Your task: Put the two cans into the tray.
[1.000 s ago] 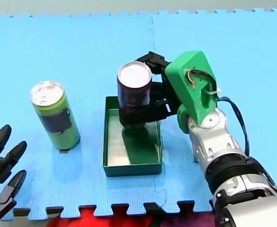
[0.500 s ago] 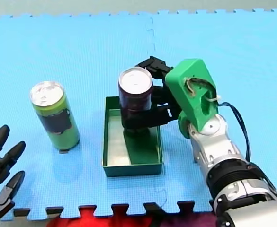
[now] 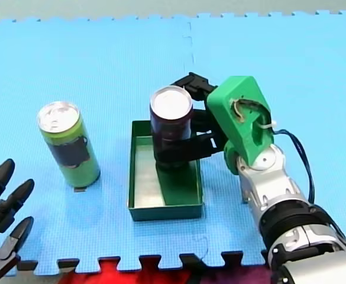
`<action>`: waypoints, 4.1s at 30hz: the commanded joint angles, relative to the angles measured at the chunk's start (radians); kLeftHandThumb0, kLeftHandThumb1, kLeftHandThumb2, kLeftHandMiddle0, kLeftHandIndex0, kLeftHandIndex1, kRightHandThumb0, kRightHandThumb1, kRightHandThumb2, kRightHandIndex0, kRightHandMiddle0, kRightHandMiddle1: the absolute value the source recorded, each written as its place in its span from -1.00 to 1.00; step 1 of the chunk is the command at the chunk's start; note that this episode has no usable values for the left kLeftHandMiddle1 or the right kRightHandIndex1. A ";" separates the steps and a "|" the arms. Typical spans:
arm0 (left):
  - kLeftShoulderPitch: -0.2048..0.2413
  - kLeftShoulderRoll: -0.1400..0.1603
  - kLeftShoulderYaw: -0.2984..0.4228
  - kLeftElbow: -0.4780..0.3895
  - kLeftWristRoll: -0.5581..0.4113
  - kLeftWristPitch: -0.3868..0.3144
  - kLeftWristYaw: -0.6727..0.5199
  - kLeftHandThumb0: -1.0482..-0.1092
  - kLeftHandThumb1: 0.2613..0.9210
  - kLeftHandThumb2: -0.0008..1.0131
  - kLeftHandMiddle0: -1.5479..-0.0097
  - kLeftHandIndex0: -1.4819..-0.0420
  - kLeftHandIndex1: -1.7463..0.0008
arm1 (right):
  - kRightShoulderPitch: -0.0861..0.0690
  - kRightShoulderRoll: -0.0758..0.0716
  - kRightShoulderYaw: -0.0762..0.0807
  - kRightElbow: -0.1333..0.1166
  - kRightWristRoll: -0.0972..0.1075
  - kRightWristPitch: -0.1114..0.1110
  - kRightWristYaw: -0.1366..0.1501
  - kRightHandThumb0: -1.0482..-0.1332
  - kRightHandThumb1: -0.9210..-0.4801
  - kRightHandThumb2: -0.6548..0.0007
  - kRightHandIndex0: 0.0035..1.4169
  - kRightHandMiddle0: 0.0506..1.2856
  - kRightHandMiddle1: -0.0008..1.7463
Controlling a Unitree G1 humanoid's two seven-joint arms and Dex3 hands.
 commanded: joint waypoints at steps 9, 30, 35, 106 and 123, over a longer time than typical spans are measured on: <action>0.019 -0.001 -0.008 -0.032 0.004 0.009 0.014 -1.00 1.00 -0.14 0.48 0.65 1.00 | -0.007 -0.010 -0.004 0.006 0.002 -0.018 -0.003 0.96 -0.46 0.98 0.32 -0.14 1.00; 0.038 -0.001 -0.016 -0.069 0.014 0.005 0.033 -1.00 1.00 -0.15 0.49 0.65 1.00 | -0.021 -0.019 -0.014 0.030 0.000 -0.018 -0.013 0.96 -0.46 0.98 0.32 -0.13 1.00; 0.042 -0.001 -0.018 -0.074 0.013 0.001 0.031 -1.00 1.00 -0.15 0.49 0.65 1.00 | -0.023 -0.020 -0.015 0.034 -0.001 -0.018 -0.017 0.96 -0.46 0.98 0.32 -0.13 1.00; 0.075 -0.008 -0.036 -0.162 0.025 0.005 0.065 -1.00 1.00 -0.10 0.47 0.62 0.99 | -0.016 -0.021 0.084 0.064 -0.140 -0.028 -0.150 -0.99 -0.41 0.95 -0.26 -0.78 -1.00; 0.075 -0.009 -0.037 -0.175 0.033 0.019 0.077 -1.00 1.00 -0.08 0.48 0.63 1.00 | -0.020 -0.042 0.092 0.075 -0.131 -0.053 -0.072 -1.00 -0.49 0.99 -0.38 -0.85 -1.00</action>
